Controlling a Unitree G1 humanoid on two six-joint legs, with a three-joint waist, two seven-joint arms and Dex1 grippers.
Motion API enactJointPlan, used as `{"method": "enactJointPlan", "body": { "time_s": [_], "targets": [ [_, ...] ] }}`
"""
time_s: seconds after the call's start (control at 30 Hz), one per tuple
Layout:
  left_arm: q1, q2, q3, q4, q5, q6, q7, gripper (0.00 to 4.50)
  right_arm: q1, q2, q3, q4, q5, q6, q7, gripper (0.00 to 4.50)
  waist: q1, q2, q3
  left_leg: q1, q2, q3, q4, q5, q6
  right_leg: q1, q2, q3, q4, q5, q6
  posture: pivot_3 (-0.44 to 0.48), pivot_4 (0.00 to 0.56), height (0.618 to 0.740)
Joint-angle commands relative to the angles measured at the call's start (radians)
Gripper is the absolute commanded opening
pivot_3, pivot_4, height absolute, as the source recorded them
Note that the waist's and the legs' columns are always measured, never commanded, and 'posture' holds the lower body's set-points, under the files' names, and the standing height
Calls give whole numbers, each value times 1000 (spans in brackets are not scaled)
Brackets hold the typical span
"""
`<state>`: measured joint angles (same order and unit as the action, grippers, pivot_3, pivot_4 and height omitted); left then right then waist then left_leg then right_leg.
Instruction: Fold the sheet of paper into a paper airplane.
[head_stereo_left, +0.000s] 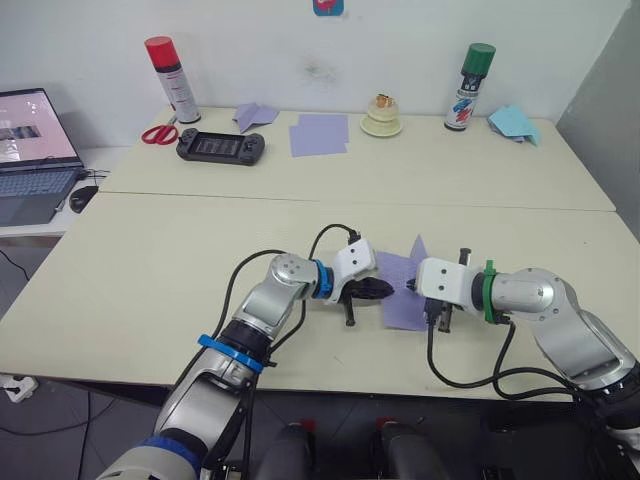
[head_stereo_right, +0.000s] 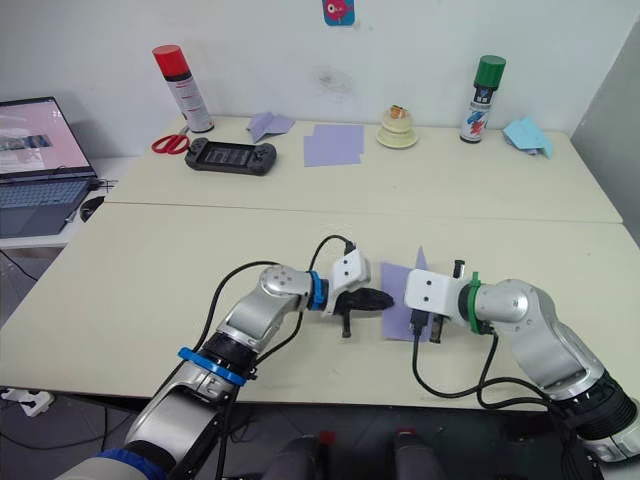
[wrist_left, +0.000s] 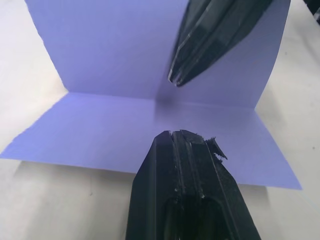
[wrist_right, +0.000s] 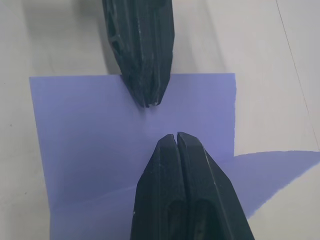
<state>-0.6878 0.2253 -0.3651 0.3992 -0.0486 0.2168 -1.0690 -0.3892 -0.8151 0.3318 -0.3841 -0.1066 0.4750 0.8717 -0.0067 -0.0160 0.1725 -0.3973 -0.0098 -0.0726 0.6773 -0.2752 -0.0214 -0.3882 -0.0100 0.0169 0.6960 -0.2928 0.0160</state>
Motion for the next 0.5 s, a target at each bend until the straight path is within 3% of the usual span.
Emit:
{"method": "enactJointPlan", "body": {
  "time_s": [0.03,0.5],
  "targets": [
    [-33,-23,-11,4,13,-26,10,0,-6,-5,-37,-16,-10,-11,-4,40,0,0,0,0,0,0,0,0,0,0,0,0,0,0,0,0,150,740],
    [-20,-13,-45,30,72,-29,9,0,83,-30,-81,124,-41,-100,-46,40,0,0,0,0,0,0,0,0,0,0,0,0,0,0,0,0,150,740]
  ]
}}
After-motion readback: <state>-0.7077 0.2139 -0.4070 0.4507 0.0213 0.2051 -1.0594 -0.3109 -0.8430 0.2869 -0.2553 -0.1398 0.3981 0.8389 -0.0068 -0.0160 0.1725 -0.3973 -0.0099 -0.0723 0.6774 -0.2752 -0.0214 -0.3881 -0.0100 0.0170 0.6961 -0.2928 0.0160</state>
